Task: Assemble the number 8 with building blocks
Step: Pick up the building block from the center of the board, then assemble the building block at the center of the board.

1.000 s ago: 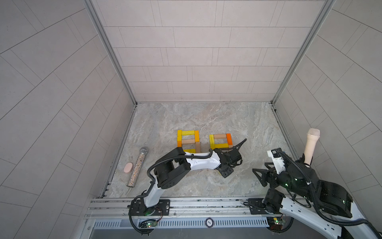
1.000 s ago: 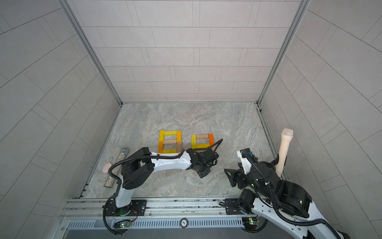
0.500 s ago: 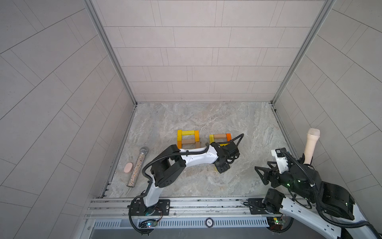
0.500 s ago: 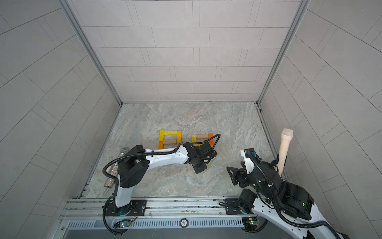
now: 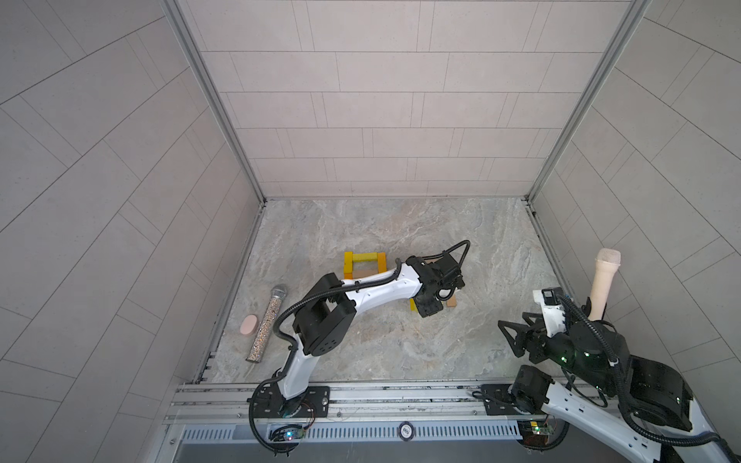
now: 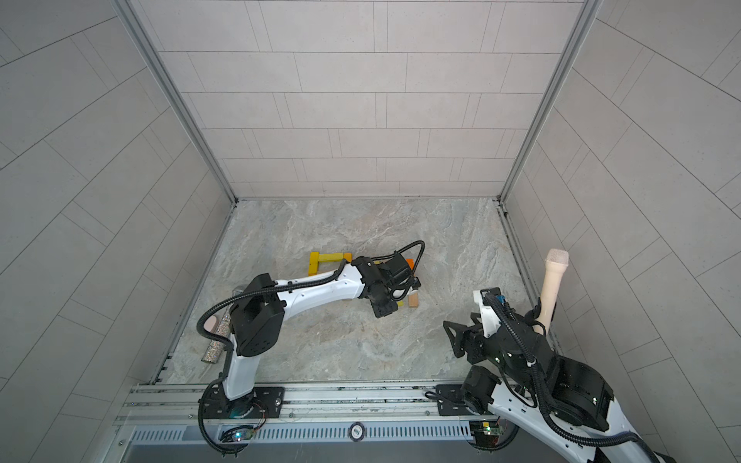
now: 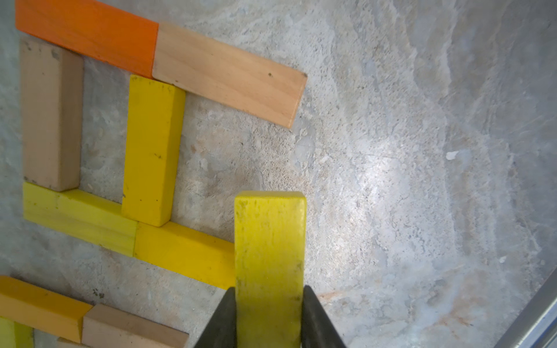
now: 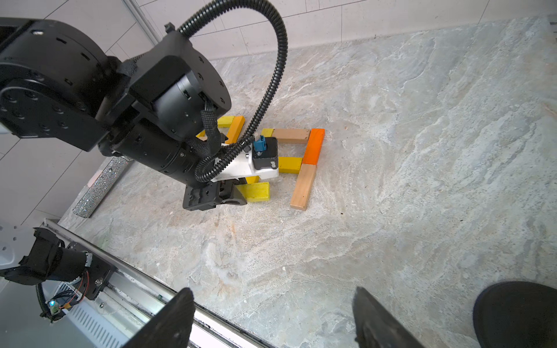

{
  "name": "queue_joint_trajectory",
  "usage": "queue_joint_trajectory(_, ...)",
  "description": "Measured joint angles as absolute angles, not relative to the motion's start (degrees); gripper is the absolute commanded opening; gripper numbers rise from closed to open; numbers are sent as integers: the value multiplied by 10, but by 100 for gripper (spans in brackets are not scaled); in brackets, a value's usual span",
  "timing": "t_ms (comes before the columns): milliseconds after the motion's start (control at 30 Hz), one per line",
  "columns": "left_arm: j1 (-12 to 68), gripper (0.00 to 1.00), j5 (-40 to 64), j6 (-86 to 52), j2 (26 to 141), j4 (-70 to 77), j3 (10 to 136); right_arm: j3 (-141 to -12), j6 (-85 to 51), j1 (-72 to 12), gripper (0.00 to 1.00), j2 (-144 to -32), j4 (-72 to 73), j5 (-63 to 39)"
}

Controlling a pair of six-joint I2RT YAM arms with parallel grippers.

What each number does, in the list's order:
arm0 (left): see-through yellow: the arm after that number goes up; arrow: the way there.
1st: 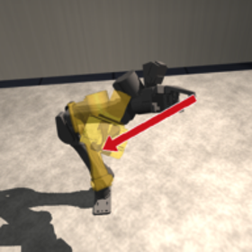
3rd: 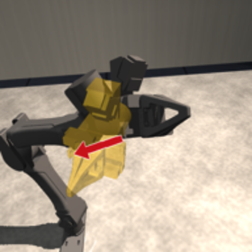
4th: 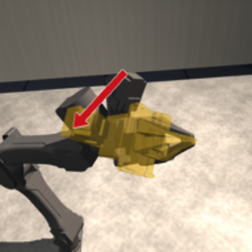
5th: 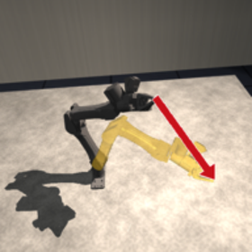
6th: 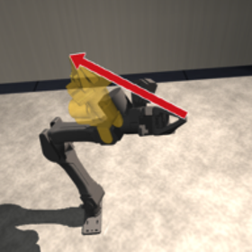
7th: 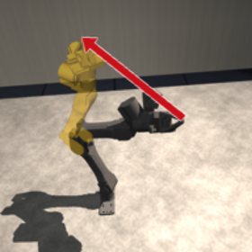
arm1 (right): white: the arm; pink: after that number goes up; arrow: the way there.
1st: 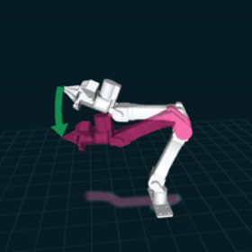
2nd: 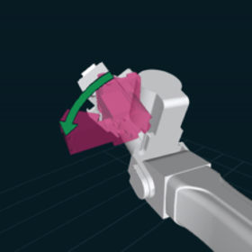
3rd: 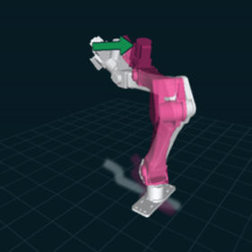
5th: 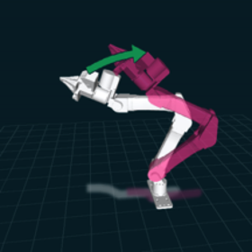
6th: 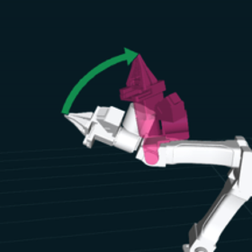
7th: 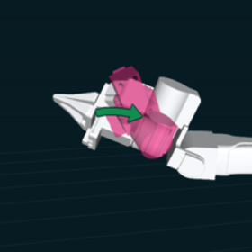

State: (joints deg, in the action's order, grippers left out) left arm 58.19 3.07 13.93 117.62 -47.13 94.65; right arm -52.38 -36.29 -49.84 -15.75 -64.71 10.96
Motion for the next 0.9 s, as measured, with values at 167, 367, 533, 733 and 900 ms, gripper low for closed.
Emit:
queue_joint_trajectory(167,582,29,25,156,1209,-491,973,-524,-366,-498,83,-154,-653,110)
queue_joint_trajectory(367,582,29,24,166,1232,-505,996,-524,-373,-498,83,-144,-665,111)
queue_joint_trajectory(533,582,29,26,173,1248,-513,1019,-527,-376,-498,83,-142,-674,115)
queue_joint_trajectory(733,582,29,30,182,1273,-522,1048,-535,-376,-498,83,-142,-678,120)
queue_joint_trajectory(900,582,29,33,191,1288,-531,1069,-536,-376,-498,83,-142,-684,123)
